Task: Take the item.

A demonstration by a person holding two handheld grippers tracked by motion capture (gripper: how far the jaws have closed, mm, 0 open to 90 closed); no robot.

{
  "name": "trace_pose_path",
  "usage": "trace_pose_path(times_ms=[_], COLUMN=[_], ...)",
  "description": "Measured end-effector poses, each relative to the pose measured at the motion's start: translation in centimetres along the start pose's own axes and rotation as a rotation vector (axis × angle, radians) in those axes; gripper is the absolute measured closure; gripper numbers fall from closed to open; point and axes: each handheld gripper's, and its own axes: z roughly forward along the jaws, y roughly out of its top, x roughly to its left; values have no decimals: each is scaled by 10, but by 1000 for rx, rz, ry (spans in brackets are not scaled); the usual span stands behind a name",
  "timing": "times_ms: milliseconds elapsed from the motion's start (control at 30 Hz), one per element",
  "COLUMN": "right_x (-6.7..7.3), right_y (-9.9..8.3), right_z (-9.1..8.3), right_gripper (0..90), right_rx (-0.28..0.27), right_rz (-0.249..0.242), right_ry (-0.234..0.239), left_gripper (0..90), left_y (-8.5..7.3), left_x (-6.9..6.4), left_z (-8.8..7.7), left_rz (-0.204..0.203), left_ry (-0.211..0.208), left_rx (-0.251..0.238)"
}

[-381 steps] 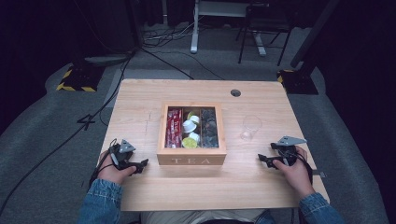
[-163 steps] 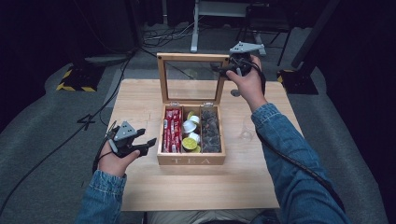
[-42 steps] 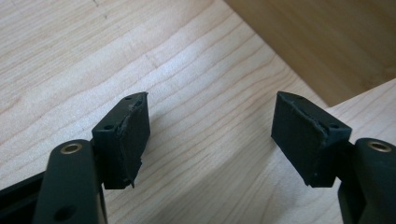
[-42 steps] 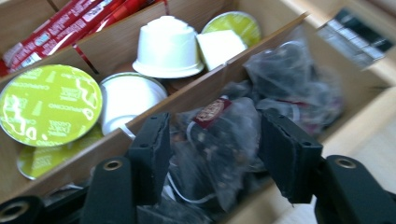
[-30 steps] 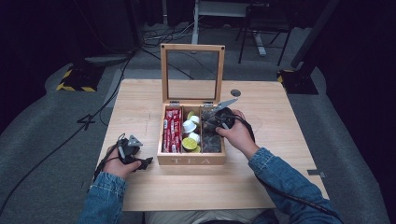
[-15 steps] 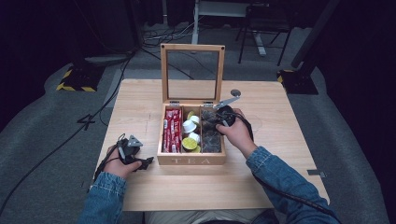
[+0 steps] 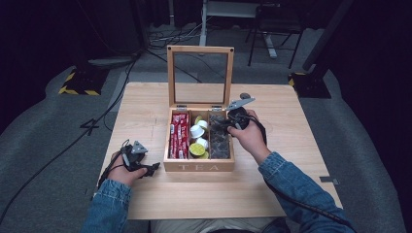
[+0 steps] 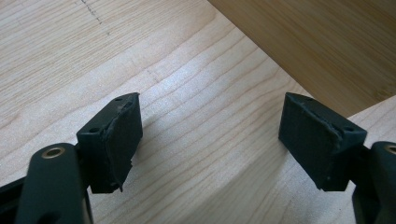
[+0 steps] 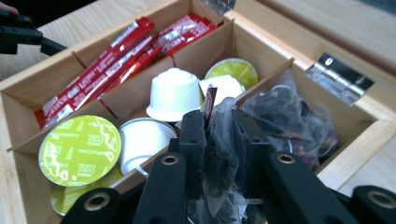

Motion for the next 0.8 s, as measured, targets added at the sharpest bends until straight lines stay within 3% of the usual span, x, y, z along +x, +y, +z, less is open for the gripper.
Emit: trace_pose_path(times_ms=[367, 633, 800], right_x=[-3, -9, -16], right_y=[7, 7, 5], right_z=[-41, -68, -90], right_gripper=[755, 754, 753], right_rx=[-121, -156, -165], right_rz=[7, 0, -3], right_ry=[2, -28, -70], left_gripper=[218, 211, 209], left_y=[-3, -4, -6], left_x=[3, 4, 5], left_z=[2, 2, 3], left_rz=[8, 20, 20], left_ry=[-4, -12, -19], left_rx=[-33, -47, -60])
